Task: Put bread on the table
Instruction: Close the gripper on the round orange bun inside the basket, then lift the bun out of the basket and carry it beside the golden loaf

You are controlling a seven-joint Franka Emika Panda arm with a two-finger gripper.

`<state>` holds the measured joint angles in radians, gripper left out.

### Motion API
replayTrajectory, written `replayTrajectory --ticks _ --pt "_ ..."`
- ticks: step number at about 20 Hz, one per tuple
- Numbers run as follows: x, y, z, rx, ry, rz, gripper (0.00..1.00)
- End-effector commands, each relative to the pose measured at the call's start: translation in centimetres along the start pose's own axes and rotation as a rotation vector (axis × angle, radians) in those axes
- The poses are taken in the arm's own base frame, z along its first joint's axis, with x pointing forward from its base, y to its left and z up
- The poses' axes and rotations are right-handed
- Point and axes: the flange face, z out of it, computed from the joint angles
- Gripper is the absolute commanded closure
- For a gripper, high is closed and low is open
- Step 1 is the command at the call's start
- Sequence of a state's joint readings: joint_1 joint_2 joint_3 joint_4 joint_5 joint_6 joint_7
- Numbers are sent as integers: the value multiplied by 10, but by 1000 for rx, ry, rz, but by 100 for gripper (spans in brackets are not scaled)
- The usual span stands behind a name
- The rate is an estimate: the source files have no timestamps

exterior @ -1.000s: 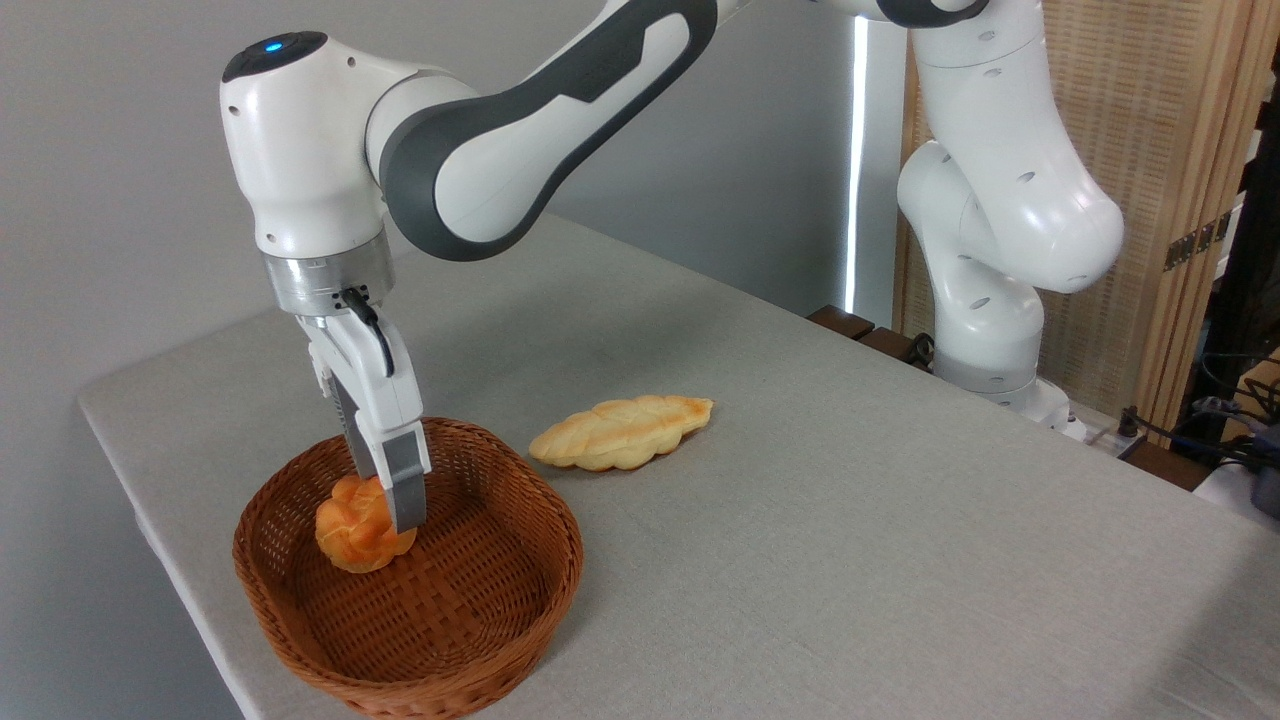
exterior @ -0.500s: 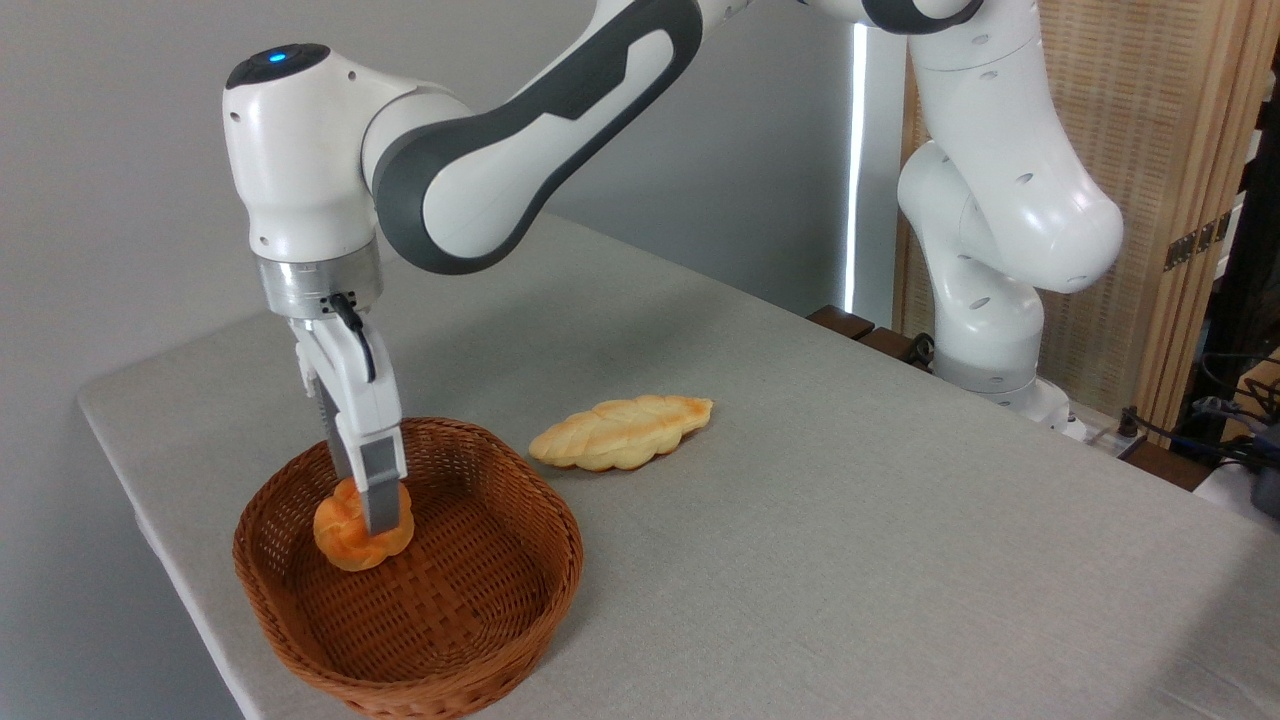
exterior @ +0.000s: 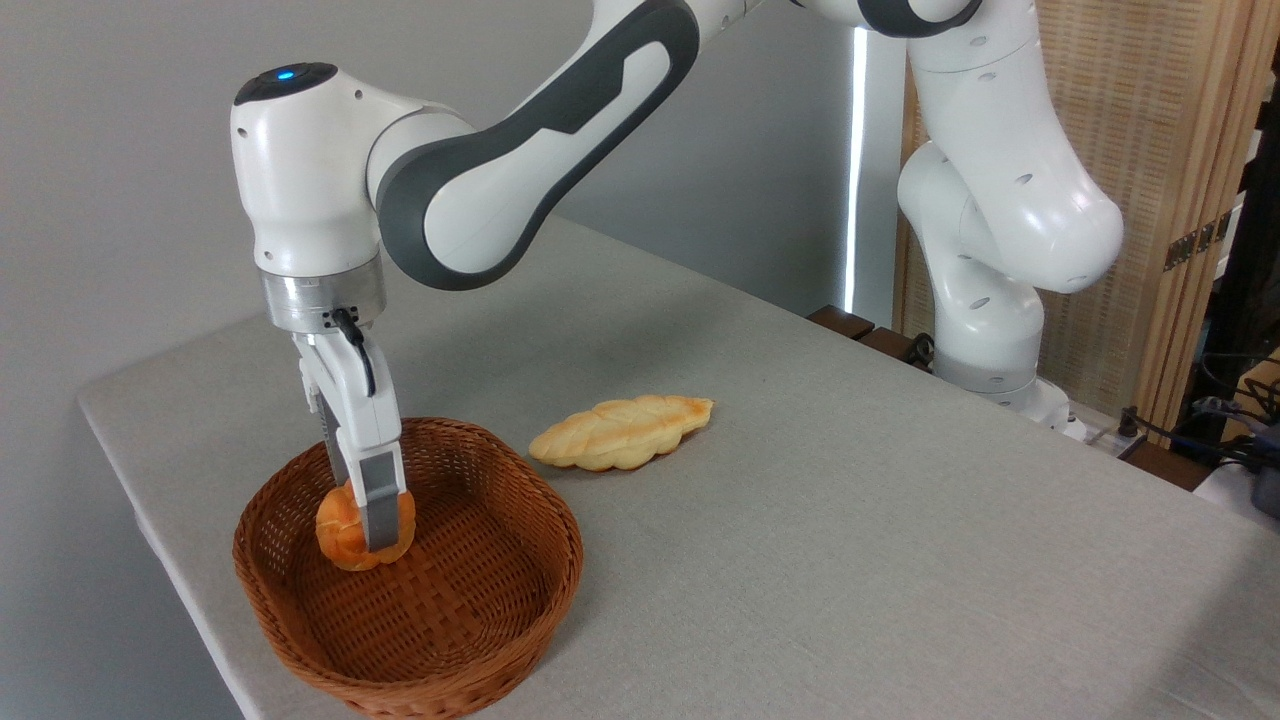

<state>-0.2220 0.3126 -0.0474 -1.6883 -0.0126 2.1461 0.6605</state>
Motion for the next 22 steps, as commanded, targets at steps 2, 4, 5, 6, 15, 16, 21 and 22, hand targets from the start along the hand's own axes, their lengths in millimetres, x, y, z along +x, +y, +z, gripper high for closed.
replayTrajectory --ticks 2,4,5,6,15,16,21,22 --pt "-1 1 -1 9 12 -8 51" --pt "-1 1 -2 9 12 -6 53" --pt "-1 1 -1 9 12 -3 53" --pt "-1 1 -1 9 12 -3 53" --pt "-1 1 -3 10 16 -4 53" --pt "-2 1 -4 12 15 -3 53" --pt "-7 -3 -32 31 33 -18 53" --pt "-10 -4 -37 29 27 -25 53"
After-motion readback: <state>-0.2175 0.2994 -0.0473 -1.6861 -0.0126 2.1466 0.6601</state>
